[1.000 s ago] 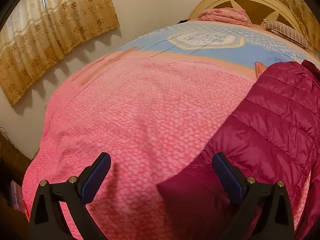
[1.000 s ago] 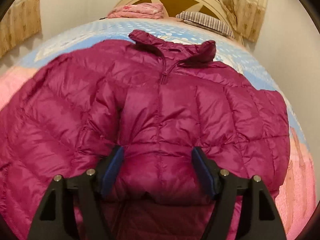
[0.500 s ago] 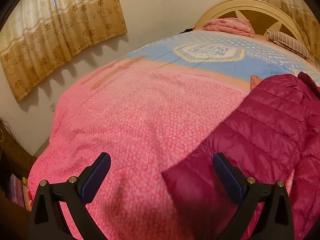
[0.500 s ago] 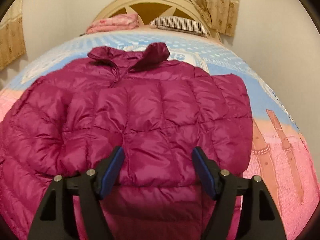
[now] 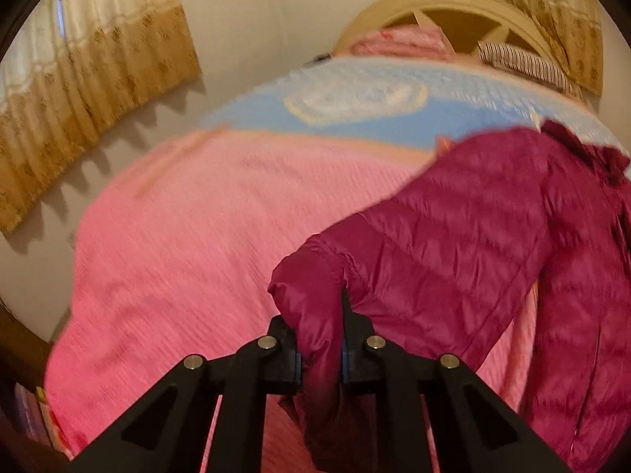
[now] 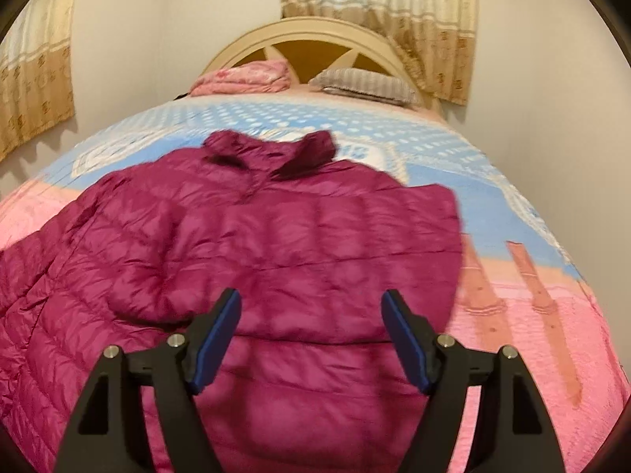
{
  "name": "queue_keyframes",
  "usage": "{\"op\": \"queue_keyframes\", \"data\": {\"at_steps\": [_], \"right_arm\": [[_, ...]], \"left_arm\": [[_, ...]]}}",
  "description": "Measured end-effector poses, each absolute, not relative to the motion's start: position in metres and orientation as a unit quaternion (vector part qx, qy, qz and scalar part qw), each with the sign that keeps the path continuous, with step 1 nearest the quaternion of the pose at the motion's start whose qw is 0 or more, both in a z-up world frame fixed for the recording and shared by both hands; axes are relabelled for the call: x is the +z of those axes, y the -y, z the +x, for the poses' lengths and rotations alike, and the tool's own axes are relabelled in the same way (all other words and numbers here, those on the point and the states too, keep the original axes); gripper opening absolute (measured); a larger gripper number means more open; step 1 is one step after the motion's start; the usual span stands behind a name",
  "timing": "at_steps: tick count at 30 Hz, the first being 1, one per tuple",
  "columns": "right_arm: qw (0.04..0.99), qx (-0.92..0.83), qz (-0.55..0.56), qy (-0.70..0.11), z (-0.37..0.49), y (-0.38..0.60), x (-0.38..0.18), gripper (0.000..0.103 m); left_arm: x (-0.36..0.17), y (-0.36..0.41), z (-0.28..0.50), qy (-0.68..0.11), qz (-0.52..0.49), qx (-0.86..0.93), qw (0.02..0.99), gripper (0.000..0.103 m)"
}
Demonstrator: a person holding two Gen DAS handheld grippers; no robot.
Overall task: Fold large clothes
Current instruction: 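Grasp the other sleeve cuff with the left tool and lift it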
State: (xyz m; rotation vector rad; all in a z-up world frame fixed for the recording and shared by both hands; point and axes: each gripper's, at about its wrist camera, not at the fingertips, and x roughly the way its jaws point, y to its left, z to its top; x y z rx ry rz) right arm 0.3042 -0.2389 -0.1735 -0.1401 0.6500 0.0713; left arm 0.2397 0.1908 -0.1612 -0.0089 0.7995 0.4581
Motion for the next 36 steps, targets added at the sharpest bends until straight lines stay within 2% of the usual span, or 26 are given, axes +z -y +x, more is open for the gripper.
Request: {"op": "queue_keyframes", "data": {"at_steps": [5,10,21,27,34,36], "right_arm": [[0.946,0.012,-0.062,-0.318,0.304,0.266,-0.168,0.078],[0.945,-0.005,-0.061,-0.322,0.304,0.288,-0.171,0.078],[0.947,-0.04,-0.025,-0.318,0.299,0.345,-0.172,0.079],[0.947,-0.049,0.001,-0.318,0.297,0.366,-0.18,0.079],[0.946,-0.05,0.038,-0.317,0.297,0.385,-0.186,0.078],[0.947,-0.056,0.041,-0.314,0.296,0.389,-0.186,0.079]], "left_arm": [[-0.126,-0.202,0.253,-0.351,0.029,0.238,0.905,0.011],[-0.095,-0.176,0.265,-0.314,0.076,0.233,0.917,0.01],[-0.049,-0.03,0.305,-0.264,0.135,0.106,0.949,0.01],[-0.048,0.047,0.326,-0.258,0.164,0.051,0.951,0.01],[-0.073,0.138,0.343,-0.272,0.19,-0.005,0.943,0.01],[-0.084,0.158,0.352,-0.28,0.181,-0.012,0.943,0.014]]}}
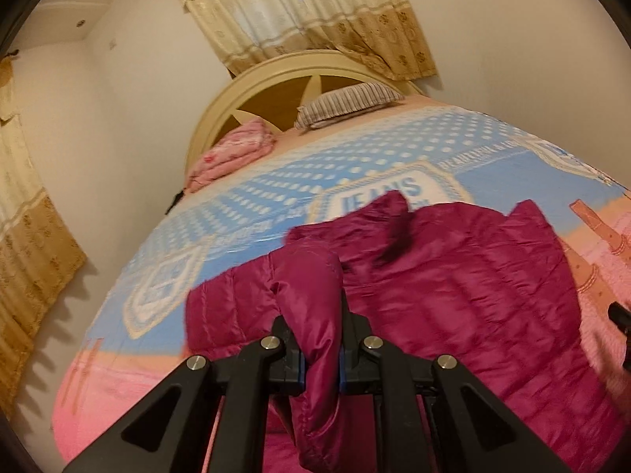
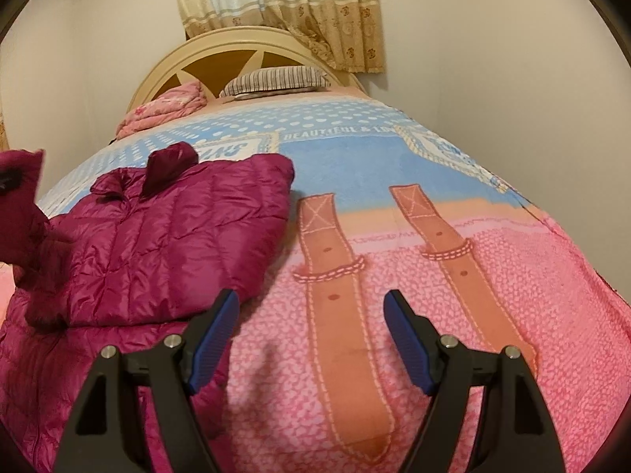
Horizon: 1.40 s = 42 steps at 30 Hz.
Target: Fold large clothes
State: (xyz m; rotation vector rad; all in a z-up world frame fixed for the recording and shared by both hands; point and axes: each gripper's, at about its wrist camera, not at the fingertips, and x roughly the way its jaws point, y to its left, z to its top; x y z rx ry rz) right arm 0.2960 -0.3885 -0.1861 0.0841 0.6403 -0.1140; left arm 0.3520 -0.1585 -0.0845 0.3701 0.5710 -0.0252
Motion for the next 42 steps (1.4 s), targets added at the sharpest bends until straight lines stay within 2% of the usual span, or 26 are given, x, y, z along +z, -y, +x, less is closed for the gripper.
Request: {"op": "queue_keyframes", "data": {"at_steps": [1,3,4,5,6,7,8,29,32,34,40,42], "right_arm": [[0.947,-0.057,0.044,-0.314,0.296,0.391,-0.186,0.079],[0.945,-0.061,0.05,-0.317,0.297,0.396,-0.188,0.079],[0.945,-0.066,0.053,-0.317,0.297,0.398,-0.188,0.079],[0.944,-0.068,0.056,-0.318,0.297,0.401,-0.188,0.08],[0.943,-0.071,0.058,-0.319,0.298,0.404,-0.188,0.083],[0.943,-0.078,0.057,-0.319,0.298,0.406,-0.188,0.084],[0.942,-0.085,0.057,-0.32,0.299,0.408,-0.189,0.085],[0.926,-0.107,0.059,-0.357,0.307,0.418,-0.201,0.086],[0.923,-0.105,0.052,-0.367,0.31,0.416,-0.204,0.092],[0.922,-0.105,0.049,-0.369,0.31,0.415,-0.205,0.092],[0.918,-0.109,0.049,-0.379,0.313,0.415,-0.207,0.092],[0.917,-0.111,0.044,-0.382,0.313,0.414,-0.205,0.092]], "left_arm": [[-0.09,0.166,0.355,-0.286,0.175,-0.019,0.942,0.015],[-0.104,0.185,0.363,-0.308,0.171,-0.032,0.935,0.024],[-0.109,0.19,0.363,-0.313,0.173,-0.035,0.933,0.035],[-0.114,0.199,0.361,-0.314,0.179,-0.041,0.932,0.052],[-0.117,0.203,0.359,-0.311,0.183,-0.043,0.932,0.061],[-0.119,0.21,0.354,-0.3,0.192,-0.042,0.933,0.074],[-0.121,0.215,0.351,-0.292,0.199,-0.043,0.935,0.077],[-0.107,0.189,0.34,-0.292,0.173,-0.061,0.939,0.077],[-0.102,0.175,0.335,-0.295,0.163,-0.061,0.94,0.077],[-0.098,0.157,0.33,-0.294,0.153,-0.058,0.942,0.078],[-0.099,0.09,0.331,-0.305,0.132,-0.007,0.943,0.089],[-0.103,0.065,0.337,-0.313,0.126,0.013,0.941,0.09]]}}
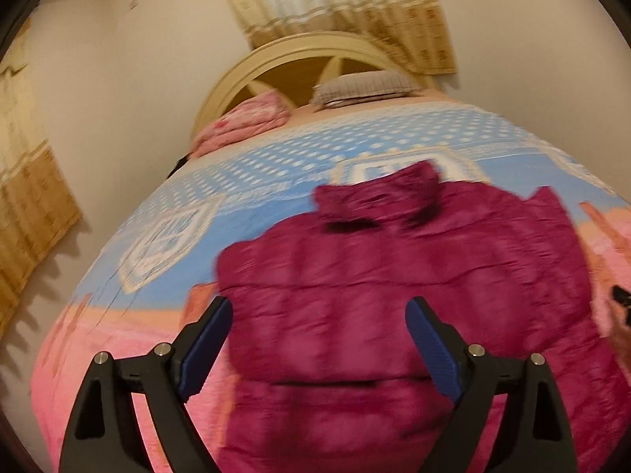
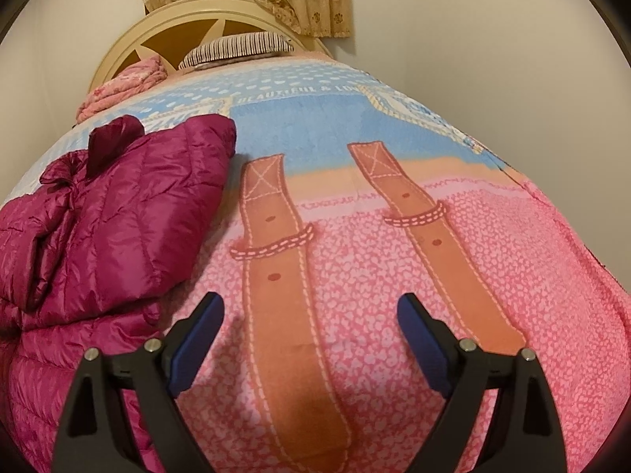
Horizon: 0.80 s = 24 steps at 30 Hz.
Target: Fold large clothes
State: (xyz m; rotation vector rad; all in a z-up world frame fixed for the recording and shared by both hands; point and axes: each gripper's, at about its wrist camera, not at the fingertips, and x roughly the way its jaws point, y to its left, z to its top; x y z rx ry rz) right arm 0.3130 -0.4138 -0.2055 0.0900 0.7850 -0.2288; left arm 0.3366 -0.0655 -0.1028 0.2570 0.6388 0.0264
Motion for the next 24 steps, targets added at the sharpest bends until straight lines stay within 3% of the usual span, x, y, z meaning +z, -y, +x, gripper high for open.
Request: {"op": "queue_keyframes", "data": {"at_steps": [13,16,20,22,23,24], "right_arm": [[0.93,-0.015,0.046,-0.364,0.325,0.349,-0.139,0.091],[0.922,0.049,0.075,-0.378,0.344,0.321,-0.14,0.084],[0.9,0.115,0.085,-0.412,0.375,0.275,-0.165,0.067],[0.883,0.145,0.089,-0.438,0.388,0.254,-0.186,0.041],[0.88,0.148,0.084,-0.443,0.39,0.25,-0.191,0.018],[0.883,0.141,0.074,-0.441,0.389,0.245,-0.196,0.017]], "left_arm": [[-0.135,-0.07,0.377,-0.364,0.032,0.133,0.921,0.09],[-0.146,-0.077,0.378,-0.374,0.033,0.146,0.915,0.09],[-0.154,-0.077,0.375,-0.382,0.028,0.139,0.913,0.09],[-0.154,-0.077,0.373,-0.382,0.028,0.135,0.914,0.09],[-0.153,-0.077,0.373,-0.381,0.028,0.133,0.914,0.09],[-0.152,-0.078,0.373,-0.38,0.03,0.133,0.915,0.09]]}}
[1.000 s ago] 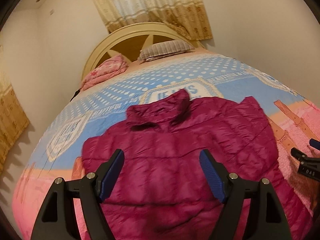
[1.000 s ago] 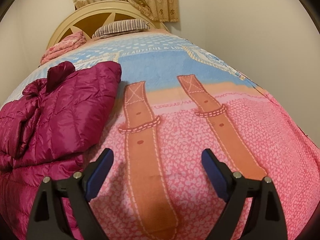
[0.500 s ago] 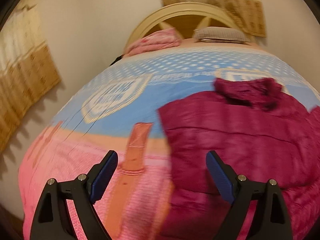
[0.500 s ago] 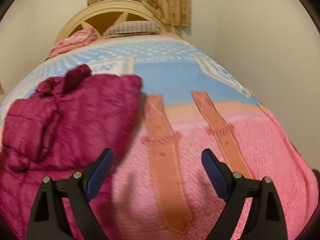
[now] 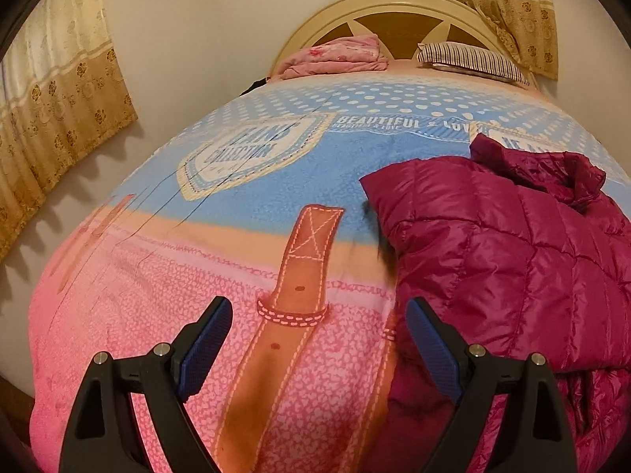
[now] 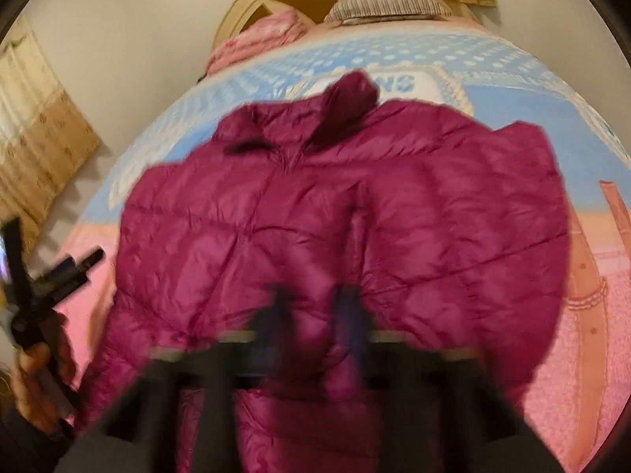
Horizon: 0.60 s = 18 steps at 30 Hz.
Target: Fold large clothes
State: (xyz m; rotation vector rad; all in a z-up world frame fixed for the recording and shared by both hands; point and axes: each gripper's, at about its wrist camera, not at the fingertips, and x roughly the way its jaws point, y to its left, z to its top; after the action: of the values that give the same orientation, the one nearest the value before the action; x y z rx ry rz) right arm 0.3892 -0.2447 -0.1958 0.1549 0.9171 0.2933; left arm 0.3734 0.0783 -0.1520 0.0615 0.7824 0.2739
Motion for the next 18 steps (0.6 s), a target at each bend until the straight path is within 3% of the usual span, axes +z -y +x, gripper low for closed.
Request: {"op": "queue_keyframes", "data": {"at_steps": [3,10,11,15,18], "right_arm": [[0.888,0.136,0.069,-0.434,0.38,0.246,-0.197,0.011],[0.895,0.102,0.063,-0.431,0.358,0.274,-0.201,0.011],[0.893,0.101,0.059,-0.434,0.358,0.273,-0.205,0.014],[0.898,0.072,0.098,-0.422,0.354,0.293,-0.196,0.057],[0.924,0.024,0.091,-0.371,0.339,0.301,-0.168,0.062]], "left_arm": [[-0.151,-0.083,0.376,-0.375,0.035,0.138,0.916,0.09],[-0.166,-0.087,0.387,-0.398,0.015,0.147,0.906,0.09],[-0.167,-0.084,0.387,-0.4,0.013,0.143,0.905,0.09],[-0.157,-0.071,0.383,-0.39,0.012,0.125,0.912,0.09],[-0.14,-0.061,0.386,-0.377,-0.001,0.106,0.92,0.09]]}}
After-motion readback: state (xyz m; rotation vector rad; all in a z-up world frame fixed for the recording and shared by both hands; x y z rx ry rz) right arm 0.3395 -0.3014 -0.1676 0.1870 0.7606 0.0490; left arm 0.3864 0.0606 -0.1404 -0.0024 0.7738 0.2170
